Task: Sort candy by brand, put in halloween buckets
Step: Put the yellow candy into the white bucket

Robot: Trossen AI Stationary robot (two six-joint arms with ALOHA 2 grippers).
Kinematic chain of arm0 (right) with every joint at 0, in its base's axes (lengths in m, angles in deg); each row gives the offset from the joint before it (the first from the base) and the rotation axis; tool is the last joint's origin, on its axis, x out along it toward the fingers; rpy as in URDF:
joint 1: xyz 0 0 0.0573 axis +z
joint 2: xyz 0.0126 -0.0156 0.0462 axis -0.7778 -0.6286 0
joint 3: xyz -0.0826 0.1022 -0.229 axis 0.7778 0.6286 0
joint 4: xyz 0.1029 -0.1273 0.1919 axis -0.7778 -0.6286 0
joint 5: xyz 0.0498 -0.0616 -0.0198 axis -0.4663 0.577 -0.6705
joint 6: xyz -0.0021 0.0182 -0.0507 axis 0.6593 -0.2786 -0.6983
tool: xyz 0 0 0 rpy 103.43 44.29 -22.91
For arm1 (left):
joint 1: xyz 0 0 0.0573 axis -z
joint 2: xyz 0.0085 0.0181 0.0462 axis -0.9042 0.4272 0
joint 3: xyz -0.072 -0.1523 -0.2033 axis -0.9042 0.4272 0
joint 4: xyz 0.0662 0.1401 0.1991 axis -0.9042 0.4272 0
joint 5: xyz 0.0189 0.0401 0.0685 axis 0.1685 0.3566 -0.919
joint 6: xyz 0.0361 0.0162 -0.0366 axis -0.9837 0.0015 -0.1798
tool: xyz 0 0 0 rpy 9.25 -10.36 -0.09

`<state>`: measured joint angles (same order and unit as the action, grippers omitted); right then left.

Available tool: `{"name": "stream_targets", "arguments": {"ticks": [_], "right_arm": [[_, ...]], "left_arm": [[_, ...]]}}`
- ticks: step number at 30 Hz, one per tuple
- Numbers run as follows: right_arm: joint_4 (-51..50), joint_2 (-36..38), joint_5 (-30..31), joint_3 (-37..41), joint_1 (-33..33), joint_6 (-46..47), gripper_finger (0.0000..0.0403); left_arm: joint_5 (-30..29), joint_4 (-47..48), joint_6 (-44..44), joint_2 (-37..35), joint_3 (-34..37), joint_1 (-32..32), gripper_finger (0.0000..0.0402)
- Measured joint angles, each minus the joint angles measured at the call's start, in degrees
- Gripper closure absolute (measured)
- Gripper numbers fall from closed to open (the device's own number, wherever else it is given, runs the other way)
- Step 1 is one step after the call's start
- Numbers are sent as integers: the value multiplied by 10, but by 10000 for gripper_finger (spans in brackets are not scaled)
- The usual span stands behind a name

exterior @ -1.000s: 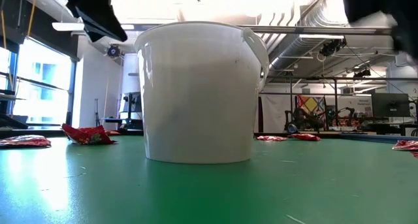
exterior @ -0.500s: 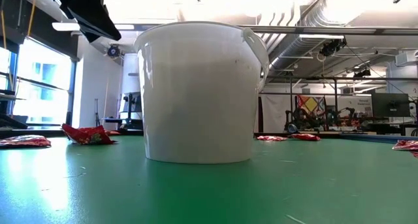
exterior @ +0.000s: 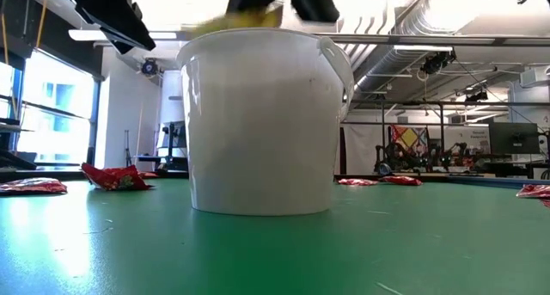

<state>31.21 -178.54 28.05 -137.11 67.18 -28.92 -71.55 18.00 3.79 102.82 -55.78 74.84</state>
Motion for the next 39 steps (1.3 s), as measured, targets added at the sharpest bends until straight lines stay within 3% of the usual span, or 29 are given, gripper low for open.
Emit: {"name": "stream_targets", "arguments": {"ticks": [13, 16, 23, 26, 29, 34, 39], "right_arm": [[-33, -40, 3, 1, -27, -5, 394], [-42, -46, -10, 1, -30, -27, 365], [-75, -46, -27, -30, -34, -31, 257], [-81, -44, -17, -60, -34, -31, 243], [-84, -43, -7, -71, -30, -35, 267], [-78, -43, -12, -47, -10, -27, 382], [-64, -43, -19, -13, 5, -5, 382]], "left_arm": [[5, 0, -12, 0, 0, 0, 402], [4, 1, -12, 0, 0, 0, 402], [-11, 0, -12, 0, 0, -1, 402], [-11, 1, -12, 0, 0, -5, 402], [-8, 0, -14, 0, 0, -12, 402], [-6, 2, -22, -2, 0, -16, 402], [-4, 5, -36, -4, 0, -16, 402]]}}
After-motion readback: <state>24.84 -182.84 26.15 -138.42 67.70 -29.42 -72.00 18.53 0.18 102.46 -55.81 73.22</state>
